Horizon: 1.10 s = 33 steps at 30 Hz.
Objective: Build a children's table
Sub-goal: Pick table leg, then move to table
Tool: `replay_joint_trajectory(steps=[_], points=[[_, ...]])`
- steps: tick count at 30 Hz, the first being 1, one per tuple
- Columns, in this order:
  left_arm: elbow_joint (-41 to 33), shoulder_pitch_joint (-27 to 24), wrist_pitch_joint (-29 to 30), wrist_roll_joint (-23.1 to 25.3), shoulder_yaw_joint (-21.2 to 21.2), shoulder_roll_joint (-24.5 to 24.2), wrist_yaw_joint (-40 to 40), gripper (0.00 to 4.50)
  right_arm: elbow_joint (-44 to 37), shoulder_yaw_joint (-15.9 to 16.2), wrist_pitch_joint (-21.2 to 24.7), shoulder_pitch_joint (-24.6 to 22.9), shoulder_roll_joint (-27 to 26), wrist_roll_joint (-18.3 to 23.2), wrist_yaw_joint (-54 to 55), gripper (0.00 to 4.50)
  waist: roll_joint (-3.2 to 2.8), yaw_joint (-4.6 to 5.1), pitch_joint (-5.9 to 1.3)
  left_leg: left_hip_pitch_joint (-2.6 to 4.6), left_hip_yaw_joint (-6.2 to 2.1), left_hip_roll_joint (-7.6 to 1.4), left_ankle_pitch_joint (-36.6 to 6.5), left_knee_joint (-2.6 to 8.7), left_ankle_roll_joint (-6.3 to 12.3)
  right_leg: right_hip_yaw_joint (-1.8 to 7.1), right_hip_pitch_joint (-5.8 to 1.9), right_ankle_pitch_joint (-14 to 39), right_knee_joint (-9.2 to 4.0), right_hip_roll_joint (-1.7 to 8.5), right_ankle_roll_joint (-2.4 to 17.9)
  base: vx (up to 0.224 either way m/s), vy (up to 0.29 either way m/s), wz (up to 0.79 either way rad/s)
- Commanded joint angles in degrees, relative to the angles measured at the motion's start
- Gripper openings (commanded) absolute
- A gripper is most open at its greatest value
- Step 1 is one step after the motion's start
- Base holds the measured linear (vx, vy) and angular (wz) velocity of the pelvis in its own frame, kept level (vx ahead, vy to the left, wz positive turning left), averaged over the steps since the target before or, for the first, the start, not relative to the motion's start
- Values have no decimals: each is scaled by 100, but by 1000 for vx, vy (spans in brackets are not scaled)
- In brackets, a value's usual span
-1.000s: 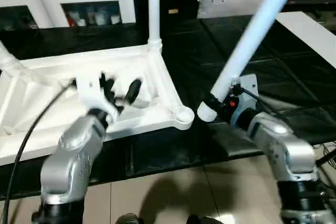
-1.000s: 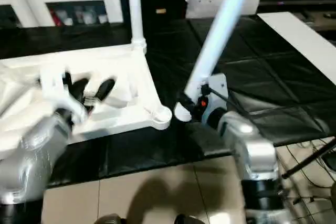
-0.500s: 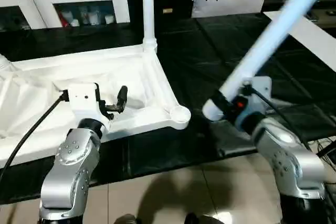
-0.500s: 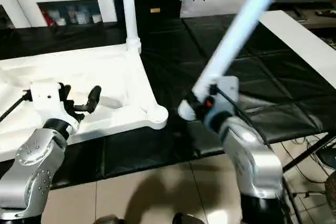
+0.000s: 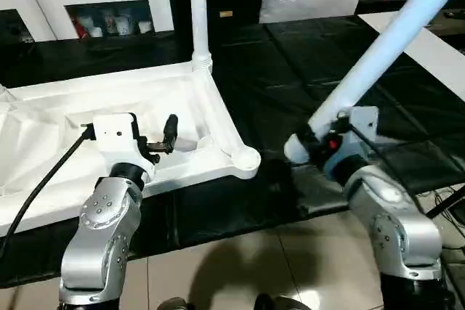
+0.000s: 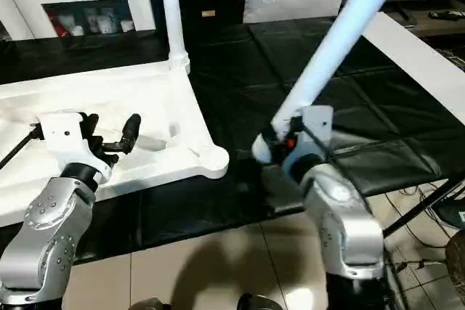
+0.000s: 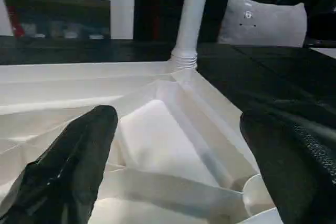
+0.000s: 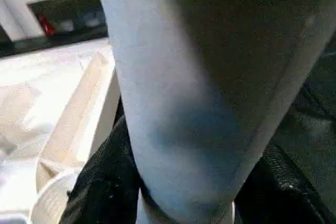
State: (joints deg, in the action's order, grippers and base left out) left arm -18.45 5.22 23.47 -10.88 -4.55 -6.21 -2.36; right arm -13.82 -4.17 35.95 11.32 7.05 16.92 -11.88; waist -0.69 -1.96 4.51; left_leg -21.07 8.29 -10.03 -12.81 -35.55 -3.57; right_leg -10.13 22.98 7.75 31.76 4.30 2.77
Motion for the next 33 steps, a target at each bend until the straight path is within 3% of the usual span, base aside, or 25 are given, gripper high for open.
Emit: replay_joint_trajectory(steps=[1,2,3,4,6,7,8,9,10,11,13,14,16,18,19,21,23,25,26,27,28,29,30,32,33], points=[[-21,51,1,48,131,-12,-70,427,-148,90,-93,14,87,-132,-64,190,-24,1,-305,-7,-147,-302,-967,466,398,361,-337,2451,-505,455,-352,0,0,0],[-36,54,-18,44,154,-13,-96,427,-151,131,-113,9,113,-166,-70,190,-38,12,-297,7,-168,-343,-1042,481,360,318,-329,2476,-541,397,-371,0,0,0],[-64,36,-28,64,172,-2,-78,427,-193,146,-40,-15,104,-100,-94,190,-9,-12,-268,-299,-528,-378,-1295,609,390,75,-581,2076,-286,438,-262,0,0,0],[-77,29,-24,69,179,5,-69,427,-230,189,-24,-26,133,-99,-130,190,-203,-8,-357,-190,-707,-518,-1388,673,470,90,-552,1611,-154,356,-158,-10,-38,24],[-79,54,72,133,223,-3,-22,427,-274,250,-17,-15,164,-122,-187,190,-241,198,-289,106,-1298,-884,-1728,888,966,228,-217,1311,388,150,213,32,-80,51],[-64,62,91,121,211,33,3,427,-250,230,-38,-8,136,-83,-188,190,-212,241,-243,223,-1480,-810,-1479,867,1342,390,-32,1475,612,41,641,60,-131,70],[-52,68,90,100,193,64,17,427,-230,214,-53,-2,120,-50,-189,190,-133,248,-209,70,-1397,-487,-1277,769,1613,554,-134,1275,498,120,1312,35,-194,70],[-47,60,80,101,179,69,25,427,-204,144,-89,-25,73,16,-169,190,-9,177,-184,103,-796,-356,-972,405,1550,810,-93,1177,-8,388,1988,35,-194,70],[-45,54,74,107,173,67,29,427,-186,92,-114,-43,39,60,-154,190,129,90,-221,-51,-390,205,-797,-66,1321,885,-248,1584,-346,466,2037,30,-221,29],[-45,40,52,114,159,74,45,427,-192,21,-170,-76,-8,103,-129,190,229,-69,-293,-171,-118,432,-615,-505,1077,915,-484,2138,-459,622,1756,3,-219,1],[-43,38,40,114,127,81,73,427,-228,-10,-210,-113,-10,104,-130,190,278,-369,-171,-276,-110,365,56,-204,703,1075,-552,3332,-437,635,-1109,-5,-203,2],[-38,64,17,84,110,68,51,427,-235,34,-235,-116,41,65,-177,190,171,-384,-173,-220,-198,199,92,62,806,950,-569,2817,-422,545,-1636,-23,-133,-1],[-40,91,-75,27,69,57,8,427,-203,121,-336,-117,127,-48,-231,190,-44,-337,-268,-64,-475,-249,-2,268,938,636,-493,1760,-379,322,-1732,-27,-115,-1],[-58,80,-131,-23,15,68,-25,427,-186,172,-396,-134,179,-117,-252,190,-85,-223,-295,51,-863,-1092,-377,466,1273,890,-413,814,181,717,-608,-21,-67,-2],[-58,79,-131,-23,14,69,-26,427,-186,173,-396,-134,180,-117,-252,190,-85,-223,-295,51,-863,-1092,-377,466,1273,890,-413,814,181,717,-608,-45,-59,-4],[-110,45,-124,8,12,-11,-93,427,-153,45,-472,-97,235,-161,-185,190,120,-339,-127,-68,-228,60,-668,59,488,863,-516,3186,-474,688,-1068,-57,-58,-1],[-162,24,-143,66,52,-108,-199,427,-91,-28,-523,-59,291,-180,-169,190,81,-415,-79,-46,-86,223,-272,115,564,640,-462,3965,-727,309,-2082,-27,-11,-3],[-162,24,-143,66,52,-108,-199,427,-91,-28,-523,-59,291,-180,-169,190,-29,-349,-147,53,-205,-57,-427,291,639,424,-484,3198,-770,158,-2075,-27,-11,-3],[-188,-11,-139,18,59,-149,-274,427,-72,-23,-571,-76,333,-175,-225,190,-242,-278,-266,97,-822,-1323,-1063,712,1118,604,-639,1645,77,458,-1090,0,0,0],[-211,-59,-152,21,62,-185,-314,427,-98,30,-608,-107,405,-218,-281,190,-214,-228,-180,215,-755,-1450,-1863,879,970,984,-360,893,542,680,-187,0,0,0],[-248,-101,-151,36,64,-227,-343,427,-156,135,-667,-136,500,-248,-425,190,-85,-201,-114,190,-681,-1200,-2380,892,667,1142,-392,1078,578,714,19,0,0,0],[-274,-127,-160,56,62,-249,-351,427,-184,225,-742,-151,553,-297,-515,190,220,-333,110,527,52,212,-1292,-366,63,1084,110,6587,-901,586,-1392,-102,-34,9],[-286,-131,-160,66,63,-262,-352,427,-189,281,-789,-149,580,-327,-567,190,203,-265,188,510,104,374,-821,-592,278,1130,193,7393,-1033,512,-1523,-102,-34,9],[-286,-121,-160,69,72,-275,-360,427,-152,306,-805,-136,553,-282,-601,190,250,-384,-13,-125,-131,232,-781,-297,514,926,-802,6128,-581,851,-1575,22,26,1],[-291,-146,-172,95,116,-322,-406,427,-121,388,-847,-153,560,-306,-661,190,140,-366,-66,115,-249,59,-957,-24,690,720,-700,5505,-586,910,-1129,44,52,2]])
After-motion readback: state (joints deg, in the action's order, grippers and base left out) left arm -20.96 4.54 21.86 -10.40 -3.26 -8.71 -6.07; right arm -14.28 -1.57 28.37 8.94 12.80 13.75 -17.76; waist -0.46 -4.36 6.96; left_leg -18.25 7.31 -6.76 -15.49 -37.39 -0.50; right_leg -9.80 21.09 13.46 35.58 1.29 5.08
